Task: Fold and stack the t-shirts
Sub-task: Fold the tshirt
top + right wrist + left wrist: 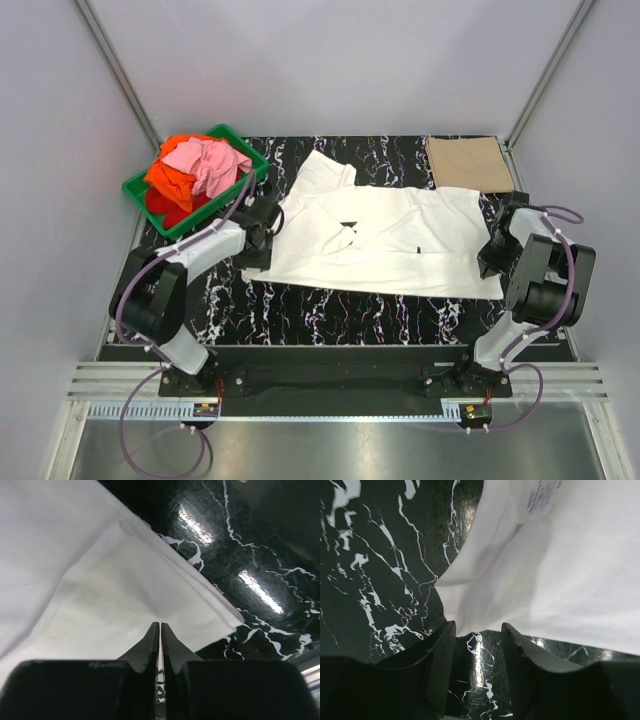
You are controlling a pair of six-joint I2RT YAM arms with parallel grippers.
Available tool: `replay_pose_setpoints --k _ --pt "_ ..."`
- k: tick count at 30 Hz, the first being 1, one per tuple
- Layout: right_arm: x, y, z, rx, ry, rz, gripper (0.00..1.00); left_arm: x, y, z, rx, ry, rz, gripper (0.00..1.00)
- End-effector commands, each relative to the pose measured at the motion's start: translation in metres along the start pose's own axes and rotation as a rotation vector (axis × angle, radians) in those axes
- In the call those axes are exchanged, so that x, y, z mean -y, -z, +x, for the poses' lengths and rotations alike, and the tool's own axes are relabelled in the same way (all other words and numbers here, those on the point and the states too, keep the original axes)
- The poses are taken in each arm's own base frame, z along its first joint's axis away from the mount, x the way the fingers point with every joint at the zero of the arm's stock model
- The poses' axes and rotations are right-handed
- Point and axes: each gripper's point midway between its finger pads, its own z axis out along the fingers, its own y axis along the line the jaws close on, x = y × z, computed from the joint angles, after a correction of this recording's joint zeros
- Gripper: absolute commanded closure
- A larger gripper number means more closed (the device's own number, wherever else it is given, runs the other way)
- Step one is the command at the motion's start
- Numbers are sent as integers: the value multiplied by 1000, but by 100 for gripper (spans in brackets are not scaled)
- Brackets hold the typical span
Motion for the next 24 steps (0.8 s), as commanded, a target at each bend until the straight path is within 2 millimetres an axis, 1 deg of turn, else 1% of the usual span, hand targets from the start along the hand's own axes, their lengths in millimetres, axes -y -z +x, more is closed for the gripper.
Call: replay_pose_setpoints --k 1,2,3,4,5,7,8,9,10,11,13,14,15,16,17,18,19,20,21,22,23,24 --pt "4 52 -34 134 -16 -19 89 17 55 -43 147 -14 138 52" --pt "-1 64 -38 162 -29 -57 88 33 72 -54 174 -39 234 52" --pt "-11 74 -41 165 -31 -115 87 41 81 -60 186 -45 282 52" --pt "-16 79 -42 169 -36 -146 85 49 89 -64 195 -67 332 52" --pt "-25 85 -40 158 -48 -202 85 62 104 -70 211 -77 419 52" --pt "-33 85 -39 143 -58 -241 85 70 114 -77 241 -104 461 51" --pt "-39 84 -36 126 -77 -266 85 77 114 -82 256 -111 493 51" --pt "-41 79 -33 105 -89 -276 86 80 112 -83 255 -113 503 50" --pt "-41 73 -31 91 -104 -267 87 83 107 -84 248 -111 508 50" --pt "-43 66 -30 78 -134 -263 89 89 95 -83 210 -97 511 50" --pt "-46 58 -28 60 -150 -265 90 99 83 -80 160 -69 525 50" --pt "-48 50 -25 42 -165 -263 91 103 67 -75 112 -58 518 50" --pt "-48 46 -24 34 -166 -257 91 104 60 -72 95 -48 510 50" --pt "-47 41 -22 25 -172 -250 90 104 45 -64 59 -36 488 50" --pt "-44 33 -20 12 -172 -224 89 103 39 -59 49 -36 477 50" --pt "-41 28 -18 6 -174 -202 89 100 32 -56 43 -29 457 50" --pt "-38 24 -17 6 -176 -182 89 95 20 -47 29 -20 421 50" --pt "-29 16 -16 7 -179 -133 89 92 15 -42 22 -13 401 50" --pt "-25 12 -14 4 -181 -112 90 88 10 -38 14 -3 379 50" --pt "-20 7 -13 -2 -183 -91 90 79 0 -28 3 17 329 50" --pt "-14 0 -9 -13 -181 -60 90 76 -4 -23 -6 25 311 50" --pt "-11 -3 -8 -19 -179 -48 91 67 -12 -11 -22 44 269 50"
